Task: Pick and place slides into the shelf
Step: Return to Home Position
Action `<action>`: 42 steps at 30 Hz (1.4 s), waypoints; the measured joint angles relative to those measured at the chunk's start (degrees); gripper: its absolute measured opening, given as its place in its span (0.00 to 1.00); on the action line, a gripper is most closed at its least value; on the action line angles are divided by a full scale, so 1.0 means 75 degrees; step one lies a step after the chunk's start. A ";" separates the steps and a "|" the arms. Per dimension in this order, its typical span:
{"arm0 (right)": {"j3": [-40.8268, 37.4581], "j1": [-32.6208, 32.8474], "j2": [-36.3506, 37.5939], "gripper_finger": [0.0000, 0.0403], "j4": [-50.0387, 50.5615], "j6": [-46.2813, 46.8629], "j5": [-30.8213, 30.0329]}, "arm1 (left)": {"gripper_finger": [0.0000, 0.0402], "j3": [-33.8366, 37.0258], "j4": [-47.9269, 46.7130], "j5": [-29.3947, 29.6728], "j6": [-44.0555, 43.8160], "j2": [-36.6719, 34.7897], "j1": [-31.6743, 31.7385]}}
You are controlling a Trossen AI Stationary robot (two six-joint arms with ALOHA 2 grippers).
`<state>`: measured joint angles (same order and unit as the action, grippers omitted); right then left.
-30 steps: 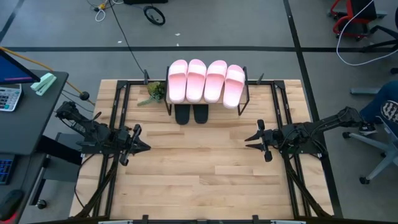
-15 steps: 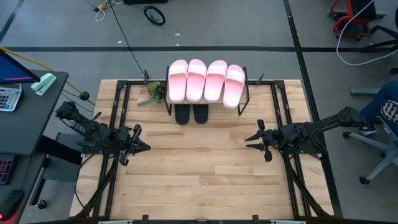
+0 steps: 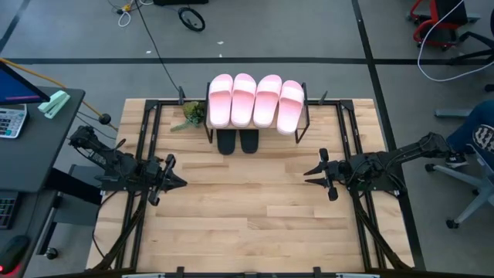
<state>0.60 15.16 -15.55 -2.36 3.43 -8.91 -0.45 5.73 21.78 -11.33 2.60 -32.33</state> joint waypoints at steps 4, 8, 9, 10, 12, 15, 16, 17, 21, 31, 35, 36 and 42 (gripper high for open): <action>0.0000 0.0001 0.0002 0.27 -0.0001 0.0000 0.0000 | 0.08 0.0000 0.0001 0.0001 0.0000 0.0001 0.0002; 0.0000 0.0003 0.0001 0.27 0.0000 -0.0001 0.0002 | 0.10 0.0000 0.0001 -0.0002 0.0000 0.0001 0.0002; 0.0000 0.0001 0.0000 0.27 -0.0001 0.0001 0.0002 | 0.10 0.0000 0.0000 -0.0002 0.0004 0.0001 -0.0001; 0.0000 0.0002 0.0001 0.27 0.0000 0.0000 0.0001 | 0.10 0.0000 -0.0001 -0.0001 0.0006 -0.0001 0.0001; 0.0000 0.0002 0.0000 0.27 0.0001 -0.0001 0.0003 | 0.09 0.0000 0.0001 -0.0002 0.0000 0.0000 -0.0001; 0.0000 0.0000 0.0000 0.27 0.0001 0.0001 0.0000 | 0.08 0.0000 0.0001 0.0000 0.0004 -0.0001 0.0002; 0.0000 0.0003 0.0000 0.27 0.0001 0.0001 0.0003 | 0.07 0.0000 0.0001 -0.0002 0.0000 -0.0001 0.0001; 0.0000 0.0000 0.0000 0.27 0.0000 0.0001 0.0001 | 0.07 0.0000 0.0000 -0.0001 0.0004 0.0000 0.0001; 0.0000 0.0002 0.0000 0.27 -0.0001 0.0001 0.0001 | 0.06 0.0000 -0.0001 -0.0002 0.0003 0.0001 0.0000; 0.0000 0.0003 0.0002 0.27 -0.0001 -0.0001 0.0000 | 0.09 0.0000 0.0001 -0.0002 0.0003 -0.0001 -0.0001; 0.0000 0.0002 0.0000 0.27 -0.0001 0.0001 0.0002 | 0.09 0.0000 0.0000 -0.0001 0.0002 0.0001 0.0000; 0.0000 0.0000 0.0002 0.27 -0.0001 0.0001 0.0000 | 0.08 0.0000 -0.0001 -0.0002 0.0000 0.0001 -0.0001; 0.0000 0.0001 0.0000 0.27 0.0001 0.0001 0.0001 | 0.06 0.0000 -0.0001 0.0001 0.0006 0.0001 0.0002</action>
<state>0.60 15.16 -15.55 -2.35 3.44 -8.90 -0.45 5.72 21.78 -11.29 2.61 -32.32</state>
